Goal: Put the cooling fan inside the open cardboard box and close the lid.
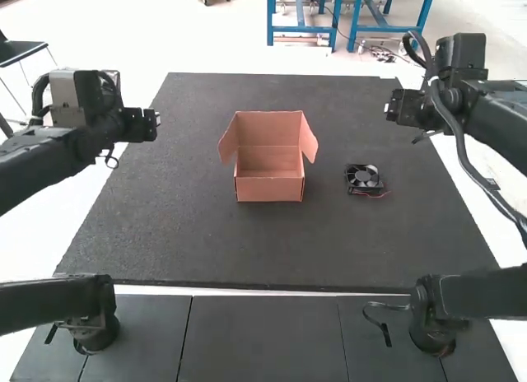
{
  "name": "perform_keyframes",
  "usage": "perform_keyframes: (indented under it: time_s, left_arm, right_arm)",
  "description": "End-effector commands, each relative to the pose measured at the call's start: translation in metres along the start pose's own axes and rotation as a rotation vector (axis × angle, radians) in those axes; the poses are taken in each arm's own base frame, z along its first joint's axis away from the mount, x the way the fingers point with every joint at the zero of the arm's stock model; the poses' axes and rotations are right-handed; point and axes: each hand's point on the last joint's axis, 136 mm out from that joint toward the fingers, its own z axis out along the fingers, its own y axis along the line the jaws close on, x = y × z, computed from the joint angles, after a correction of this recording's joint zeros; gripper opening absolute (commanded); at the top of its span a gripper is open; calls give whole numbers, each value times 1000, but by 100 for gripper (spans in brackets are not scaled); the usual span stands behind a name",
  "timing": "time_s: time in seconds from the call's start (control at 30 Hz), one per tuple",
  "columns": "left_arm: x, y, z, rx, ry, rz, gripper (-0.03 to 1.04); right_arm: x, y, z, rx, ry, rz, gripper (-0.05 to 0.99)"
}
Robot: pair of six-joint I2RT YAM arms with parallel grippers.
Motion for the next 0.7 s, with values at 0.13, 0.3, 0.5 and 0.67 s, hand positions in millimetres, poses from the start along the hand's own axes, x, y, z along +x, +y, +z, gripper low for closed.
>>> perform_keyframes:
  time_s: [0.13,0.3,0.5,0.67]
  left_arm:
    - [-33,-12,37,107,7,40,97]
    - [-21,-7,56,107,104,81,95]
    - [1,-17,70,183,277,52,95]
    - [-10,-24,72,221,250,56,95]
  right_arm:
    - [14,-19,44,88,176,-24,91]
    - [23,-43,65,147,228,-67,91]
    - [38,-59,86,145,319,-140,91]
    - [56,-55,97,121,386,-130,91]
